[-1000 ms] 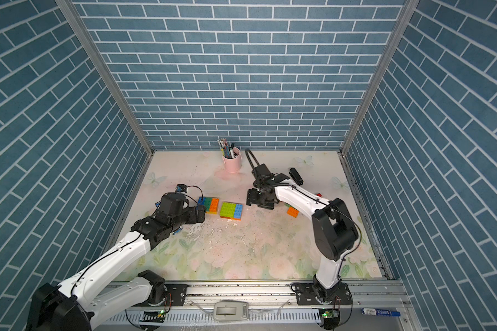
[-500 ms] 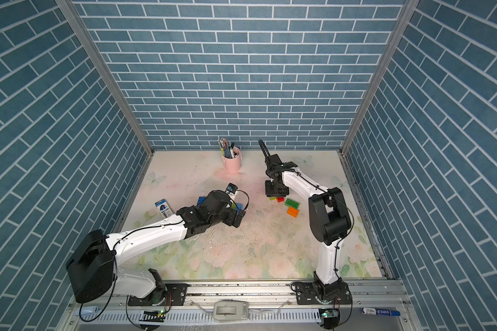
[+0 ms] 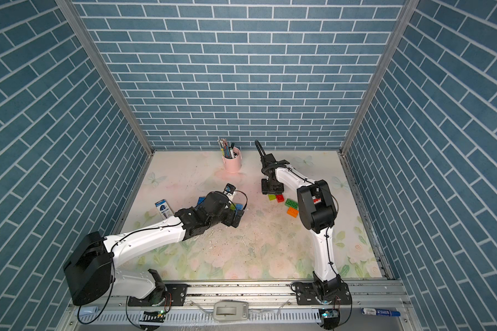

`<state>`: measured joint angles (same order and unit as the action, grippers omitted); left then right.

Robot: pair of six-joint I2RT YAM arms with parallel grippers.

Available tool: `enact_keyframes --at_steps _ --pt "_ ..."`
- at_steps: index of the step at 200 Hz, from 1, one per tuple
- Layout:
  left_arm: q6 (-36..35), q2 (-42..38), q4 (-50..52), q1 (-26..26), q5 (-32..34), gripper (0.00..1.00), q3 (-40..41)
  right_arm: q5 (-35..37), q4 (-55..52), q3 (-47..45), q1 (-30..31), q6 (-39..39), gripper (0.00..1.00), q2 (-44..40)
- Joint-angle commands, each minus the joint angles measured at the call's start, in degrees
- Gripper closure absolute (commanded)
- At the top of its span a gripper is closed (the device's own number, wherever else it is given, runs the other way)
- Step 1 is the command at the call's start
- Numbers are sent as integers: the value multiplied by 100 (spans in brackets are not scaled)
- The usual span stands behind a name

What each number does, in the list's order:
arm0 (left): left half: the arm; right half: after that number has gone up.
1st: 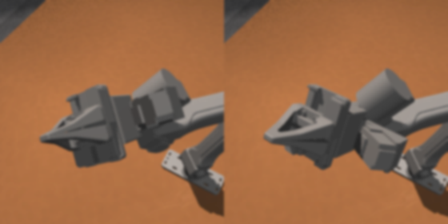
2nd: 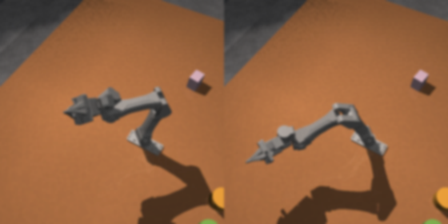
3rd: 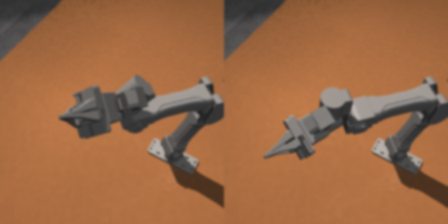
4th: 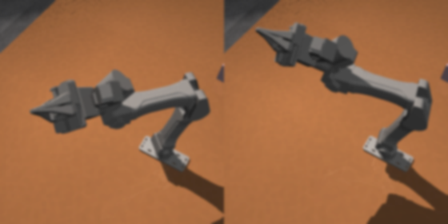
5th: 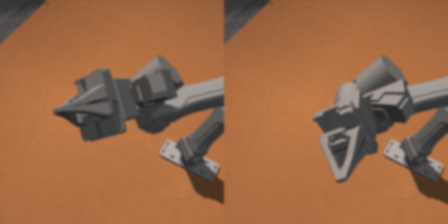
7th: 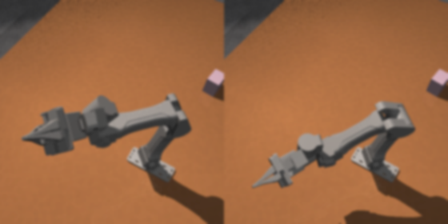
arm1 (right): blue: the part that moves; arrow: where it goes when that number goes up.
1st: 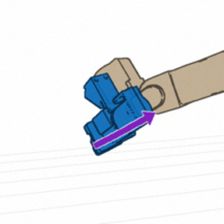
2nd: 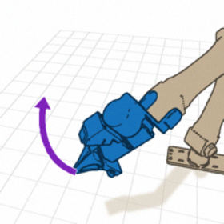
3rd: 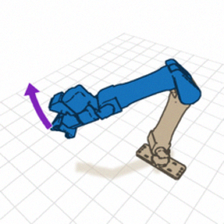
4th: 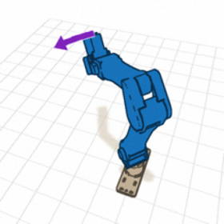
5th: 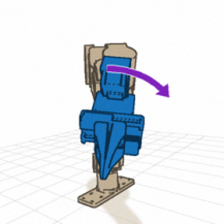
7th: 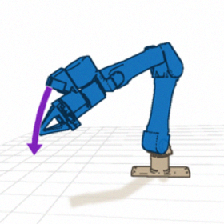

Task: Assemble a rectangle with lego
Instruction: Move the lego brick at the center of the board.

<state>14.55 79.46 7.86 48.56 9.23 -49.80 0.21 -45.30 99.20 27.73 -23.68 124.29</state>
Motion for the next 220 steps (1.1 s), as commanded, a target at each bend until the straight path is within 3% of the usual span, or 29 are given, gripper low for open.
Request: enact_keyframes --at_steps 1,47,67,101,137,164,183,220 --pt "-48 -115 -17 -39 76 1 125 249 -282 179 -12 151 51 310" --pt "-48 -214 -47 -83 118 1 200 94 -302 102 5 288 56 345" --pt "-49 -275 -24 -124 150 1 231 -22 -201 -154 60 437 65 179" --pt "-58 -559 65 -259 287 1 364 152 -200 -1298 593 988 77 -942" --pt "-49 -958 36 -485 395 1 674 -22 -124 -2836 1200 1182 79 -2189" --pt "-39 -986 -122 -505 343 1 764 -205 32 -3151 1326 1335 79 -2237" --pt "8 -885 -63 -505 276 1 679 -66 100 -3090 1323 1378 74 -2049" --pt "47 -917 -91 -505 271 1 719 -57 46 -3128 1323 1482 50 -2215"
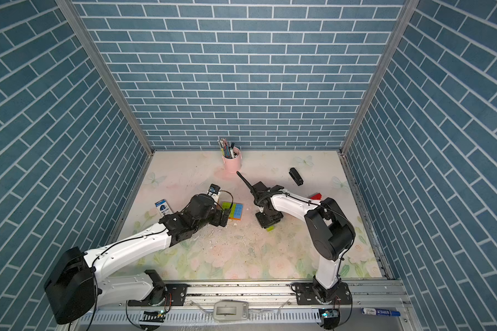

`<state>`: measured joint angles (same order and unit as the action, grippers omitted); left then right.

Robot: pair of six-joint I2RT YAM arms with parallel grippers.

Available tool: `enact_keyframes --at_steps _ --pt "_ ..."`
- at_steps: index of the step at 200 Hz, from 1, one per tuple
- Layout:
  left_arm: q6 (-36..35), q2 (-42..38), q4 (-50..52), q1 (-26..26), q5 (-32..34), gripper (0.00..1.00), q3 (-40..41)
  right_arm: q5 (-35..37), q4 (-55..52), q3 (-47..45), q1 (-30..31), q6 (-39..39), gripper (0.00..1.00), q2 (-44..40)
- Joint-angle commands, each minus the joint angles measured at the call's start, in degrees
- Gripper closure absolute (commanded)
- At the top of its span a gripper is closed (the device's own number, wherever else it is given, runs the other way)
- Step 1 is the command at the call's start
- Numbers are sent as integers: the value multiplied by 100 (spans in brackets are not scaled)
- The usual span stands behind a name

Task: Assemble a rectangle with lego
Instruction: Move the lego brick at the center of the board, then pick up the lego brick from the center of the board.

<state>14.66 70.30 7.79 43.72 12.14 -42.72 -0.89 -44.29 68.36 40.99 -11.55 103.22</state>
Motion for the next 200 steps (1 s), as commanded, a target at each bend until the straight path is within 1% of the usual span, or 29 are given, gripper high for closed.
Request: enact_keyframes --at_steps 1,17,30,40,49,59,78,98,121,128,133,159,200 --pt "32 0 -89 -22 -19 1 10 61 -62 -43 1 277 50 -113" --pt "-11 53 -41 -22 -6 1 -38 111 -176 -46 -4 298 44 -227" --pt "-35 71 -7 -20 -1 1 -95 89 -225 -25 -15 203 43 -399" --pt "-63 68 44 -20 -1 1 -138 50 -246 -36 -130 34 43 -630" --pt "-93 67 88 2 2 0 -183 130 -251 -81 -330 -154 44 -878" --pt "-159 118 116 78 -2 1 -244 225 -264 -182 -720 -324 45 -1108" --pt "-396 510 125 530 -67 1 -491 179 -139 -465 -1471 -474 45 -1382" --pt "-542 1199 128 1138 -171 1 -951 -141 236 -625 -2004 -596 44 -1230" --pt "-388 1795 -10 1590 -368 1 -1385 -377 655 -590 -2408 -664 42 -1028" --pt "-312 1909 -111 1655 -435 1 -1435 -377 742 -522 -2484 -645 41 -932" --pt "-254 1972 -171 1681 -494 1 -1462 -547 755 -443 -2528 -619 40 -841" --pt "-90 2127 -287 1722 -608 1 -1485 -562 711 -122 -2604 -447 39 -335" --pt "-340 2080 -114 1693 -286 1 -1452 -1079 865 -117 -2632 -492 38 -8"
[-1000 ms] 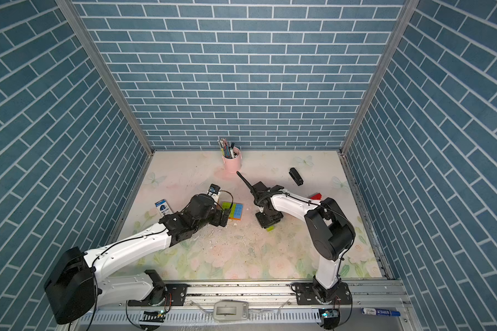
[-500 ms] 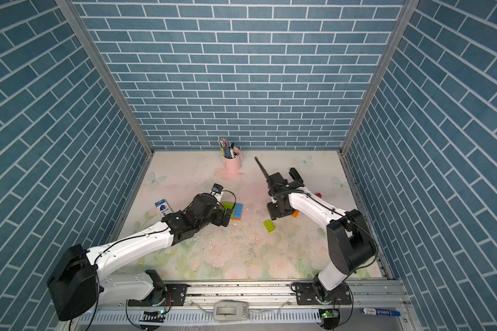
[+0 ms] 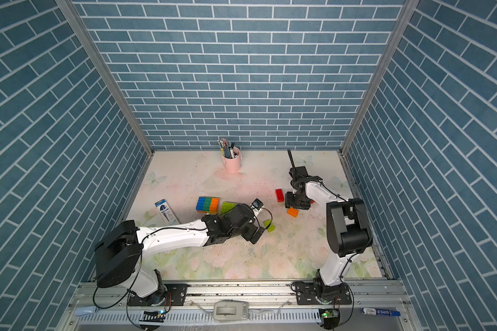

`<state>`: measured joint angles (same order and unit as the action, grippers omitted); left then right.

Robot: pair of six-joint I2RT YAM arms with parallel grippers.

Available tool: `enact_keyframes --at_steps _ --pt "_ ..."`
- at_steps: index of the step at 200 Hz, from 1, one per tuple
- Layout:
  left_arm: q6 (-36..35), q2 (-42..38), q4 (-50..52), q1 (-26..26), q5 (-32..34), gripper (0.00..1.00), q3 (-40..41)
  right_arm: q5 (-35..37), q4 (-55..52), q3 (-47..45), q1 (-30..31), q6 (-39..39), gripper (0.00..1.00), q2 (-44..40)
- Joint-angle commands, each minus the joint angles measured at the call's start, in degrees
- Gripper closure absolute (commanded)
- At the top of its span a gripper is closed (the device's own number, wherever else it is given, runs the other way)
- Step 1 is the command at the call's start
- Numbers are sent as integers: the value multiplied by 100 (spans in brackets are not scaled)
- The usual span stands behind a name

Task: Assemble a rectangle with lego
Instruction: Pick up the lego brick from the center of the board.

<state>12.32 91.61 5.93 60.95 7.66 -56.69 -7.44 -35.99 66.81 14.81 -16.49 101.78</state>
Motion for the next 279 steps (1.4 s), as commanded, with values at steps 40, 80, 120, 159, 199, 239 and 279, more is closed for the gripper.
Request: enact_keyframes --at_steps 40,80,120,159,199,239,279 --pt "-98 -161 37 -116 210 1 100 -424 -88 -455 171 -101 38 -302" --pt "-115 -205 0 -153 250 1 162 466 -545 -360 491 -126 40 -338" --pt "-75 -441 19 -265 392 1 348 1058 -789 -45 718 -169 49 54" --pt "25 -716 98 -455 595 1 535 1214 -681 17 855 -267 66 176" --pt "103 -971 171 -832 632 1 660 1204 -642 -159 973 -234 66 115" --pt "499 -1163 608 -1356 546 1 676 1221 -1218 -524 1658 -243 69 -1026" --pt "1136 -1418 869 -2138 -64 1 882 788 -1452 -1529 2513 -948 69 -2372"
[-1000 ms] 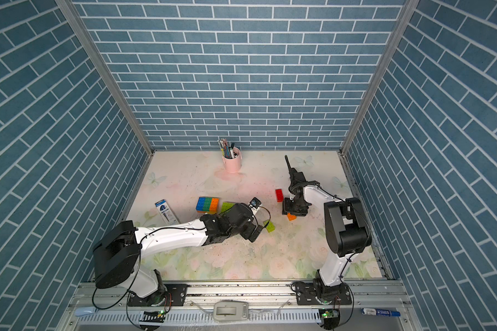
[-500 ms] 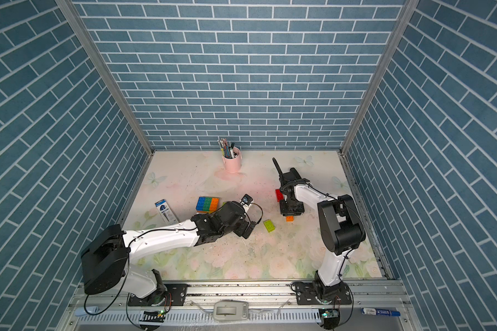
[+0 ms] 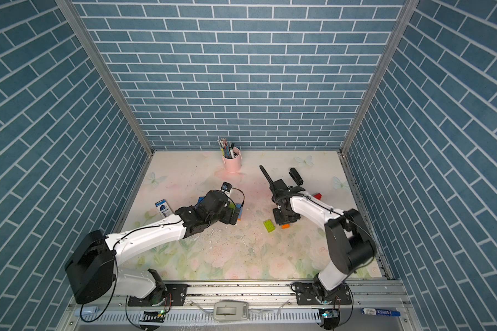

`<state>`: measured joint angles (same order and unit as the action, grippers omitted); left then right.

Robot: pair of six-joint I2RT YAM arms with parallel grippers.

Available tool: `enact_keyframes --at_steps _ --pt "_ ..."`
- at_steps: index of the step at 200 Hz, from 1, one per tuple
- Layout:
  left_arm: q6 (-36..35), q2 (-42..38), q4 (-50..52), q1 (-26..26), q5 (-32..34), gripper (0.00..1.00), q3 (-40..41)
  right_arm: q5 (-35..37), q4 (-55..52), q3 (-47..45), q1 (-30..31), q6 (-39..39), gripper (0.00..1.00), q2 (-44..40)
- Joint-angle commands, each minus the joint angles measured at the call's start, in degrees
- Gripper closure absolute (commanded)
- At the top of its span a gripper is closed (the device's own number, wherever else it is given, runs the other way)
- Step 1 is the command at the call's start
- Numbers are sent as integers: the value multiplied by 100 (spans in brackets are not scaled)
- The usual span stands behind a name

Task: Assemble a rectangle with lego
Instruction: Pick up the lego brick from the center of the board, then place the lego brick at the center of the board.

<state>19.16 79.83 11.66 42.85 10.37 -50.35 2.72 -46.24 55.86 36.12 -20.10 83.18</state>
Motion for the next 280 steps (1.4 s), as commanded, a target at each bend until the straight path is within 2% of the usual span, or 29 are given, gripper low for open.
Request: enact_keyframes --at_steps 1,30,73,123,211,280 --pt "450 -253 277 -338 -339 1 259 -228 -424 -443 411 -603 69 -517" --pt "418 -356 -1 -365 -349 1 363 -156 -160 -524 894 -742 69 -102" --pt "465 -293 -66 -365 -400 1 444 -52 214 -209 980 -560 70 684" --pt "465 -305 -162 -365 -408 1 564 18 369 15 926 -400 70 1252" --pt "454 -318 -279 -365 -418 1 662 -105 494 81 534 -116 71 1424" --pt "414 -328 -276 -363 -395 1 682 -570 493 375 330 217 71 1671"
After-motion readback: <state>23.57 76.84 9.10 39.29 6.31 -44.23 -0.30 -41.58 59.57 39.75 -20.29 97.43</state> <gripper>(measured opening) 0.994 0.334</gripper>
